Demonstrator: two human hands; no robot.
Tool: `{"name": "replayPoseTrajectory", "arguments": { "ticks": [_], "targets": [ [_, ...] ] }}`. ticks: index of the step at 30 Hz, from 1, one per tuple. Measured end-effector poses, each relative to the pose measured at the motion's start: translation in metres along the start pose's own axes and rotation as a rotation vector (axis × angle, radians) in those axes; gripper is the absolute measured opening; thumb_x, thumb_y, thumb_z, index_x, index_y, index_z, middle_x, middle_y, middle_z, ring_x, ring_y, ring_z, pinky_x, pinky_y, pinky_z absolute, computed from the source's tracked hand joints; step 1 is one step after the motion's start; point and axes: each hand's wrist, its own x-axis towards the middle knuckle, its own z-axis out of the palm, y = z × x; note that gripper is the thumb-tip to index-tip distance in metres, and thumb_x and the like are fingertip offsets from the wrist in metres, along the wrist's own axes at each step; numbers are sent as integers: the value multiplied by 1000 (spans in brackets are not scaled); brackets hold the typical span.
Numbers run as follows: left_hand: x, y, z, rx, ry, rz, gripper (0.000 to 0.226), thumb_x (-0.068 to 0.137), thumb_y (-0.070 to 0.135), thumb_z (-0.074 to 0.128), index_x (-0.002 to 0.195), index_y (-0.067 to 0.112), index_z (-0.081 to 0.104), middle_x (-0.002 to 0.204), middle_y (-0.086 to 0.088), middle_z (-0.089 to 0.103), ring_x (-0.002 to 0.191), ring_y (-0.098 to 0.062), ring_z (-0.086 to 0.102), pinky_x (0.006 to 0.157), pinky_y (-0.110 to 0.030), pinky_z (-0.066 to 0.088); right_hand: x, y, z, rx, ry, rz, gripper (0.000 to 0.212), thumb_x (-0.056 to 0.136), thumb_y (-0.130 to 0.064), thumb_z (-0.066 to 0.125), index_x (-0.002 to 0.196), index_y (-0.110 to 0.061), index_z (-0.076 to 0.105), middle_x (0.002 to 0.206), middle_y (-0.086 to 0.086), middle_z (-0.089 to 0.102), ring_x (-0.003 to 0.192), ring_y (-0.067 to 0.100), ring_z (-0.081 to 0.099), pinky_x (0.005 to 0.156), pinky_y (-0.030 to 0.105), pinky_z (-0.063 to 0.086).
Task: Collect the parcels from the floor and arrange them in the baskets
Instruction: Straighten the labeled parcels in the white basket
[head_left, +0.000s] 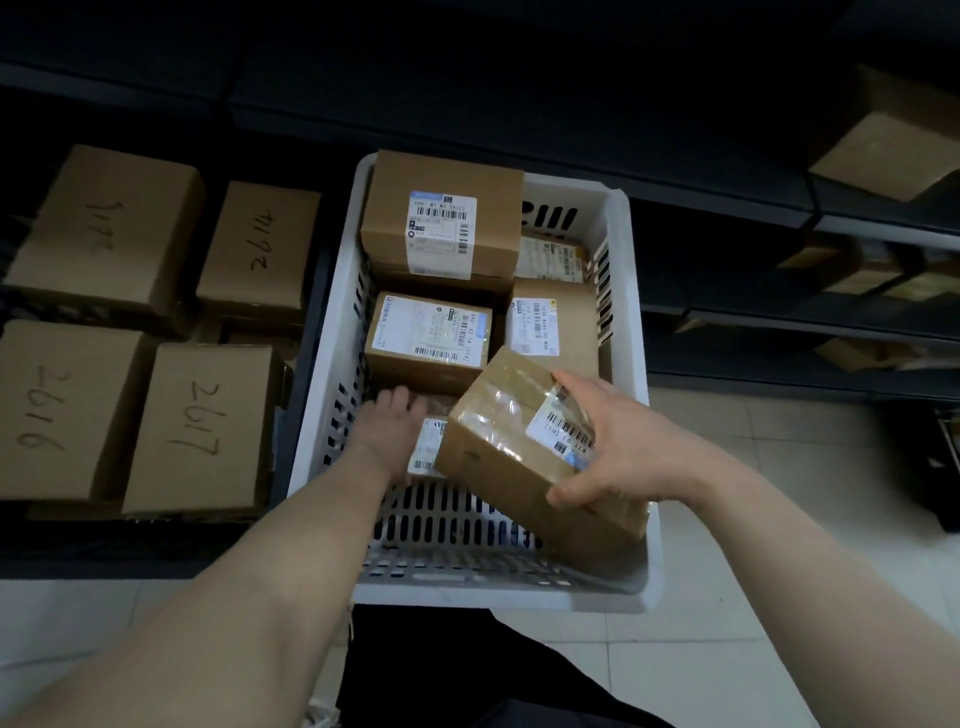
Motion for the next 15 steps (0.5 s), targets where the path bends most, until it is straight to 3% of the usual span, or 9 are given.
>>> {"name": "replayPoseTrajectory", "arguments": {
  "ticks": [4, 8, 12, 15],
  "targets": [
    [-11, -12, -11, -278, -114, -65, 73, 77, 18, 77, 138, 12, 38, 133, -15, 44, 119, -31, 49, 96, -38, 47, 11, -9, 11, -136, -107, -51, 129, 61, -37, 87, 155, -32, -2, 156, -8, 21, 138, 18, 28, 115, 44, 30],
    [-22, -16, -31, -561, -60, -166, 31, 94, 5, 49, 125, 4, 54, 121, -14, 58, 106, -29, 58, 84, -34, 47, 25, -16, 28, -235, -186, -96, 129, 63, -37, 87, 155, -32, -3, 161, -5, 12, 146, 23, 17, 120, 41, 17],
    [-36, -21, -50, -776, -28, -286, 36, 99, 10, 39, 132, 7, 50, 127, -12, 56, 107, -26, 56, 80, -30, 46, 37, -23, 46, -267, -269, -136, 126, 65, -33, 87, 156, -31, -1, 163, -3, 10, 148, 25, 12, 120, 41, 15],
    [-46, -24, -58, -843, -15, -330, 39, 99, 11, 40, 136, 8, 49, 133, -12, 53, 112, -26, 55, 88, -31, 48, 54, -27, 58, -305, -283, -150, 127, 63, -35, 87, 156, -29, 0, 161, 0, 14, 147, 28, 15, 120, 43, 17]
  ]
}}
